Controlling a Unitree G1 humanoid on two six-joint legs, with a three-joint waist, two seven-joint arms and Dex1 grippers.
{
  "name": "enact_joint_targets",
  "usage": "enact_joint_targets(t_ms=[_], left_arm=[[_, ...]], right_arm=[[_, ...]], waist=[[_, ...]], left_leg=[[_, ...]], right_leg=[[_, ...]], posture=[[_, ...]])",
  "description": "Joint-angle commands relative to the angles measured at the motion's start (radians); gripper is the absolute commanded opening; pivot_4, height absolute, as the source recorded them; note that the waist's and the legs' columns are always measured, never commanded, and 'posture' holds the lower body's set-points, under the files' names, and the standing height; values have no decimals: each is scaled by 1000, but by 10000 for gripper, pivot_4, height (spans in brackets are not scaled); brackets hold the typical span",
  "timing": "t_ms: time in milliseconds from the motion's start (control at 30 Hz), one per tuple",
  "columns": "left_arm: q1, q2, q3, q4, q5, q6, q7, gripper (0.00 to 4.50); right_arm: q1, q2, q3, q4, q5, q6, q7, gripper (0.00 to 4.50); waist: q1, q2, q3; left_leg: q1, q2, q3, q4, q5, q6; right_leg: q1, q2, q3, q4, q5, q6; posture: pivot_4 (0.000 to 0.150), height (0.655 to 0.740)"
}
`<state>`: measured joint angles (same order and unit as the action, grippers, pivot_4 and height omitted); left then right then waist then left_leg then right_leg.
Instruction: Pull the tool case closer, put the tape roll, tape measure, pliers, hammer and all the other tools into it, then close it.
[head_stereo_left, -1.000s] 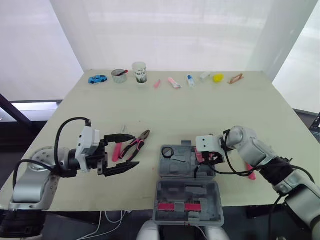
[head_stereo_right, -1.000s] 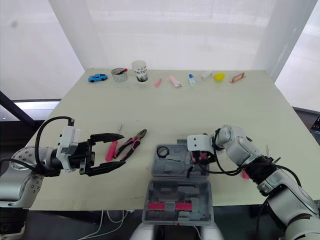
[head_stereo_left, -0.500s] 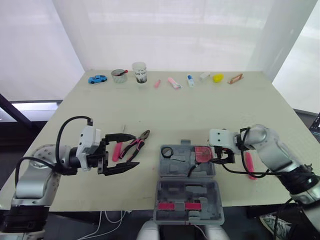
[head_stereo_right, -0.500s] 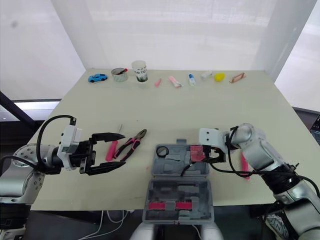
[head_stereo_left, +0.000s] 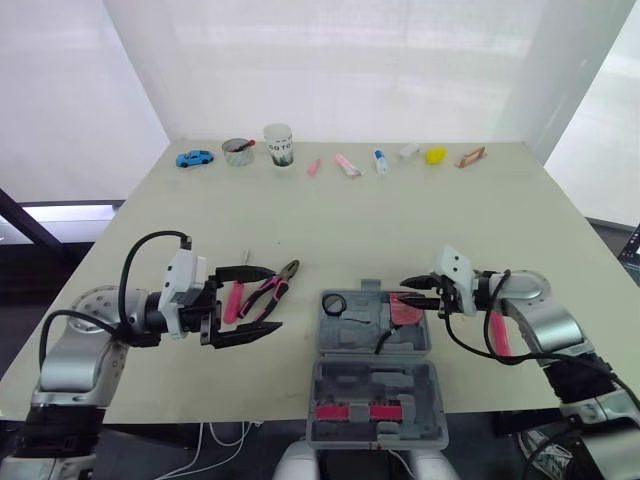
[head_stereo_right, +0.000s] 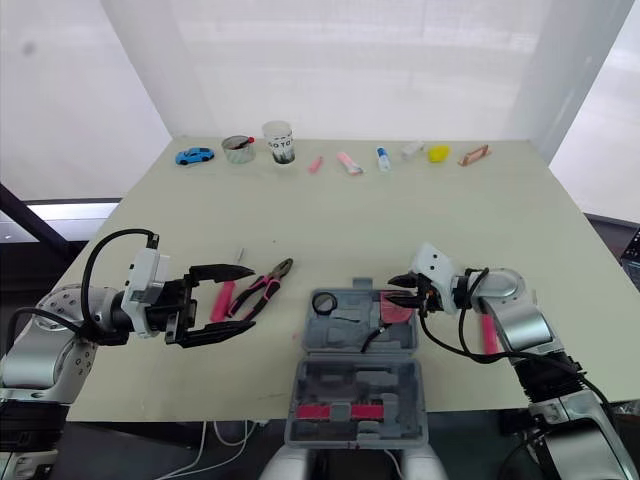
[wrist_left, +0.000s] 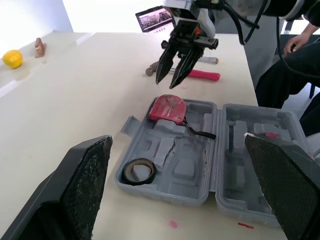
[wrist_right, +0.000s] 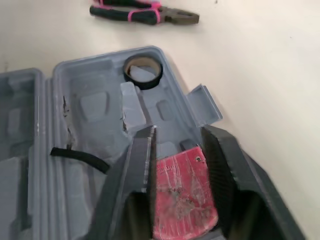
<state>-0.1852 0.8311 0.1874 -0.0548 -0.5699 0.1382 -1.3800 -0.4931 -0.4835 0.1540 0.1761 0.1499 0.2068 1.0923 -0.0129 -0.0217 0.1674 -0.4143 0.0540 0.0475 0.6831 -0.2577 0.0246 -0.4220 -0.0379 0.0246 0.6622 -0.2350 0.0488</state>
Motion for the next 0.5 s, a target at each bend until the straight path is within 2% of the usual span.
enact_joint_targets(t_ms=[33,233,500], left_arm=[[-11,-1,12,-4,-3,-13,-2,45000],[-8,-3,15,-11,-9,-7,4,45000],[-14,2,18,-14,-13,2,5,45000]], right_arm=[[2,17,-47,43,46,-124,13,14553],[16,80,-71,233,73,-288,28,14553],[-5,116,-45,545,-4,-496,31,14553]], waist=[[-1,0,0],[-1,0,0],[-2,1,0]], left_leg=[[0,0,0,0,0,0],[0,1,0,0,0,0],[1,1,0,0,0,0]], right_leg=[[0,0,0,0,0,0],[0,1,0,0,0,0],[0,1,1,0,0,0]], posture=[[1500,7400],[1500,7400],[1500,7400]])
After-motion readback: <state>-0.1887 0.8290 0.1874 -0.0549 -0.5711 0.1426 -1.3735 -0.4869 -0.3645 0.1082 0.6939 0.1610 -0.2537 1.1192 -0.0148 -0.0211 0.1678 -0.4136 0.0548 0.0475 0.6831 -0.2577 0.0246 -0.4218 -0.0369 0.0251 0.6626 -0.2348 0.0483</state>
